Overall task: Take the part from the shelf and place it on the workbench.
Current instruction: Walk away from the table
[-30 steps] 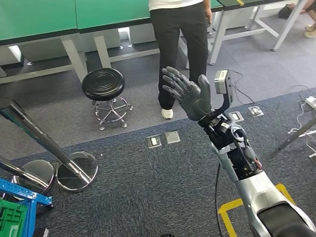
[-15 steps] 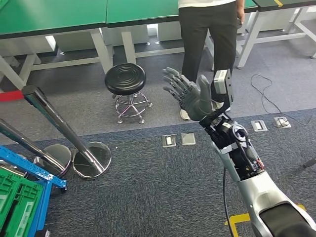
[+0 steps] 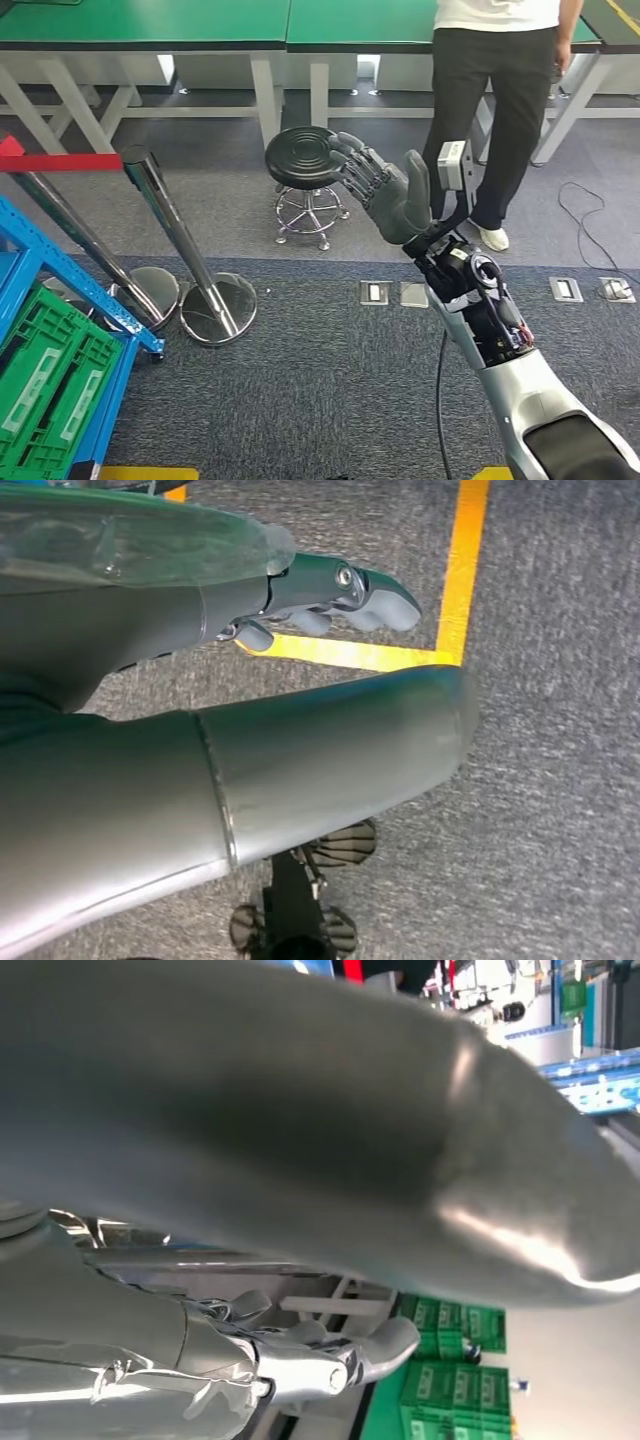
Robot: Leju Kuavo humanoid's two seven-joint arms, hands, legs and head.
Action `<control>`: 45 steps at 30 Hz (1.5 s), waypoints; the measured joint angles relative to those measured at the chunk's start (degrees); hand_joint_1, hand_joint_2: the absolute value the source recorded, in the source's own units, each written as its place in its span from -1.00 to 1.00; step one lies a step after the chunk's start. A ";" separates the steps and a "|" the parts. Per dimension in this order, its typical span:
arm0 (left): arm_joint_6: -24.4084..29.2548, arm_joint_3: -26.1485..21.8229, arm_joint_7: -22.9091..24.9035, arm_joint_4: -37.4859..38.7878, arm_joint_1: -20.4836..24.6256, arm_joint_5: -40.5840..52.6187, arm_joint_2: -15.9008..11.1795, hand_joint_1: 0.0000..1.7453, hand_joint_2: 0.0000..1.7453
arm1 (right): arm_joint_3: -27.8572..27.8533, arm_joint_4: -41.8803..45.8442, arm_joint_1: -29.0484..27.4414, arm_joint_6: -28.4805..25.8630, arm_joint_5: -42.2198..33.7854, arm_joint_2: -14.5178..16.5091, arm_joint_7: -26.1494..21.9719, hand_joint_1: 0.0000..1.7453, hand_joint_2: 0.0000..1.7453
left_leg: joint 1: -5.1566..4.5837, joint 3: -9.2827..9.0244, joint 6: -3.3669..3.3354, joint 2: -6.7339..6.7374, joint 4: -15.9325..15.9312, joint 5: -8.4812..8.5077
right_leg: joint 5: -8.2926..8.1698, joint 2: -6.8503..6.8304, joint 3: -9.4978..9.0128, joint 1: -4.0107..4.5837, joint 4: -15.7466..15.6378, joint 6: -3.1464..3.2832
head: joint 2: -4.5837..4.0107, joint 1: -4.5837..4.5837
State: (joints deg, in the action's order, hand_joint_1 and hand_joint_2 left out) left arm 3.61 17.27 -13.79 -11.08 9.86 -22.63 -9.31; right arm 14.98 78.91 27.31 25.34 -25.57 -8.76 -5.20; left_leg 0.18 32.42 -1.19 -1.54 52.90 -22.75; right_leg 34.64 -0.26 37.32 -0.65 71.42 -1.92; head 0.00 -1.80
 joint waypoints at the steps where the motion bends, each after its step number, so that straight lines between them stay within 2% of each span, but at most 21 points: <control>1: 0.00 0.00 0.00 0.00 -0.04 0.00 0.06 -1.00 -1.00 | -0.01 -0.04 -0.14 -0.02 0.00 0.00 0.00 -1.00 -1.00 | 0.01 -0.02 0.02 -0.64 0.06 -0.03 | -0.44 0.10 0.62 -0.02 0.81 -0.05 | 0.00 -0.19; 3: 0.00 0.00 0.00 0.00 -0.08 0.00 0.14 -1.00 -1.00 | -0.01 -0.06 -0.20 -0.02 0.00 0.00 -0.01 -1.00 -1.00 | 0.09 -0.12 0.21 -1.93 0.35 -0.20 | -4.50 0.57 -1.53 -0.18 -4.74 -0.02 | 0.00 -0.51; 5: 0.01 0.00 0.01 0.00 -0.02 0.00 0.18 -1.00 -1.00 | -0.01 -0.08 -0.11 0.04 0.00 0.00 -0.01 -1.00 -1.00 | 0.11 0.08 0.64 -3.16 0.91 -0.49 | -7.81 2.70 -5.11 -0.54 -12.78 0.05 | 0.00 -0.74; 7: 0.03 0.00 0.04 0.00 0.01 0.01 0.19 -1.00 -1.00 | -0.01 -0.12 -0.15 0.08 0.00 0.00 0.01 -1.00 -1.00 | 0.16 0.77 1.25 -4.25 1.31 -0.42 | -8.23 4.06 -6.75 -0.62 -16.06 0.35 | 0.00 -0.69; 9: 0.08 0.01 0.10 0.00 -0.16 0.01 0.14 -1.00 -1.00 | 0.01 -0.13 -0.15 0.14 -0.02 0.01 0.01 -1.00 -1.00 | 0.34 1.34 1.89 -5.02 1.35 -0.19 | -8.36 3.21 -7.00 -0.52 -16.40 0.94 | 0.00 -0.59; 11: 0.16 0.02 0.15 0.00 -0.25 0.01 0.09 -1.00 -1.00 | 0.01 -0.11 0.02 0.24 -0.06 0.02 -0.03 -1.00 -1.00 | 0.27 2.39 2.45 -3.25 3.33 -1.43 | -8.65 1.99 -7.24 -0.58 -16.93 1.59 | 0.00 -0.16; 13: 0.28 0.02 0.17 0.00 -0.12 0.01 0.05 -1.00 -1.00 | -0.07 -0.11 0.14 0.26 -0.08 0.02 -0.05 -1.00 -1.00 | 0.21 5.66 2.93 -0.24 10.02 -4.80 | -8.77 0.69 -7.31 -0.49 -17.21 2.03 | 0.00 0.44; 15: 0.35 0.02 0.17 0.00 -0.08 0.01 0.13 -1.00 -1.00 | -0.09 -0.12 0.04 0.26 -0.08 0.02 -0.04 -1.00 -1.00 | 0.35 9.54 3.20 0.90 17.71 -7.62 | -8.71 -0.56 -7.22 -0.34 -17.22 2.21 | 0.00 0.71; 16: 0.35 0.02 0.17 0.00 -0.12 0.01 0.20 -1.00 -1.00 | -0.05 -0.13 -0.02 0.27 -0.08 0.02 -0.03 -1.00 -1.00 | 0.38 10.30 3.24 1.05 19.10 -7.63 | -8.66 -1.17 -7.21 -0.31 -17.22 2.24 | 0.00 0.76; 17: 0.35 0.02 0.17 0.00 -0.16 0.01 0.24 -1.00 -1.00 | -0.02 -0.13 -0.07 0.28 -0.08 0.02 -0.02 -1.00 -1.00 | 0.38 9.77 3.21 1.16 17.96 -6.52 | -8.62 -1.76 -7.26 -0.30 -17.22 2.23 | 0.00 0.82; 21: 0.38 0.02 0.17 0.00 -0.09 0.01 0.09 -1.00 -1.00 | -0.02 -0.12 0.22 0.31 -0.11 0.02 -0.10 -1.00 -1.00 | -0.20 1.81 2.17 3.69 2.64 -0.28 | -8.16 -3.63 -7.71 -0.04 -17.22 1.71 | 0.00 0.84; 24: 0.44 0.02 0.17 0.00 -0.15 -0.02 -0.01 -1.00 -1.00 | 0.02 -0.13 0.46 0.33 -0.16 0.02 -0.19 -1.00 -1.00 | -0.57 1.05 1.18 3.12 0.91 -0.19 | -7.82 -4.66 -8.01 0.14 -17.37 0.90 | 0.00 0.61; 26: 0.47 0.02 0.16 0.00 -0.21 -0.04 -0.04 -1.00 -1.00 | 0.04 -0.13 0.54 0.33 -0.19 0.02 -0.26 -1.00 -1.00 | -0.25 0.68 0.62 2.28 0.47 -0.04 | -6.68 -3.73 -7.59 0.00 -16.08 0.41 | 0.00 0.58; 29: 0.50 0.03 0.15 0.00 -0.10 -0.10 0.02 -1.00 -1.00 | 0.04 -0.18 0.48 0.34 -0.40 0.01 -0.39 -1.00 -1.00 | 0.09 0.27 -0.08 0.92 0.16 0.00 | -1.58 -0.48 -2.72 -0.25 -5.52 0.08 | 0.00 -0.04; 31: 0.50 0.05 0.15 0.00 -0.13 -0.15 0.11 -1.00 -1.00 | 0.04 -0.38 0.25 0.34 -0.64 0.00 -0.39 -1.00 -1.00 | 0.08 0.19 -0.20 -0.21 0.20 -0.07 | -0.11 0.08 0.56 -0.30 0.44 -0.11 | 0.00 -0.49; 33: 0.50 0.08 0.15 0.00 -0.19 -0.20 0.18 -1.00 -1.00 | 0.04 -0.57 0.17 0.34 -0.81 0.00 -0.40 -1.00 -1.00 | 0.09 -0.03 -0.08 -1.48 0.31 -0.21 | -3.08 0.30 -0.14 -0.39 -2.36 -0.09 | 0.00 -0.80; 36: 0.50 0.09 0.18 0.00 -0.11 -0.35 0.25 -1.00 -1.00 | 0.05 -0.63 0.52 0.39 -0.86 0.00 -0.46 -1.00 -1.00 | 0.01 -0.02 0.54 -3.24 0.90 -0.65 | -8.69 2.67 -5.13 -0.64 -13.92 0.29 | 0.00 -1.24; 38: 0.50 0.09 0.20 0.00 -0.10 -0.44 0.25 -1.00 -1.00 | 0.07 -0.68 0.60 0.40 -0.86 0.01 -0.44 -1.00 -1.00 | 0.05 0.52 1.13 -4.16 1.15 -0.58 | -8.71 3.34 -6.44 -0.57 -16.44 0.65 | 0.00 -1.15; 40: 0.51 0.09 0.27 0.00 -0.30 -0.51 0.15 -1.00 -1.00 | 0.13 -0.70 0.66 0.41 -0.87 0.07 -0.44 -1.00 -1.00 | 0.27 0.90 1.75 -4.61 1.22 -0.52 | -8.75 2.37 -6.73 -0.54 -16.87 1.15 | 0.00 -1.03; 42: 0.52 0.09 0.34 0.00 -0.33 -0.59 0.00 -1.00 -1.00 | 0.17 -0.71 0.79 0.51 -0.87 0.16 -0.51 -1.00 -1.00 | 0.21 2.18 2.37 -2.71 3.91 -2.15 | -8.92 1.22 -7.05 -0.71 -17.30 1.71 | 0.00 -0.53; 45: 0.51 0.09 0.35 0.00 -0.12 -0.70 -0.07 -1.00 -1.00 | 0.16 -0.90 0.72 0.68 -0.84 0.20 -0.62 -1.00 -1.00 | 0.38 8.01 3.21 0.56 15.38 -7.09 | -8.81 -0.59 -7.16 -0.58 -17.41 2.20 | 0.00 0.37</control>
State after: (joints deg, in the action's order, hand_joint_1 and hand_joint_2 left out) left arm 4.12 17.35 -13.44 -11.08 9.74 -23.33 -9.37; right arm 15.14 78.01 28.03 26.03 -26.41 -8.57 -5.82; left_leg 0.57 40.42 2.01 -0.98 68.28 -29.84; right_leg 25.83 -0.86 30.16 -1.22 54.01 0.28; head 0.00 -1.43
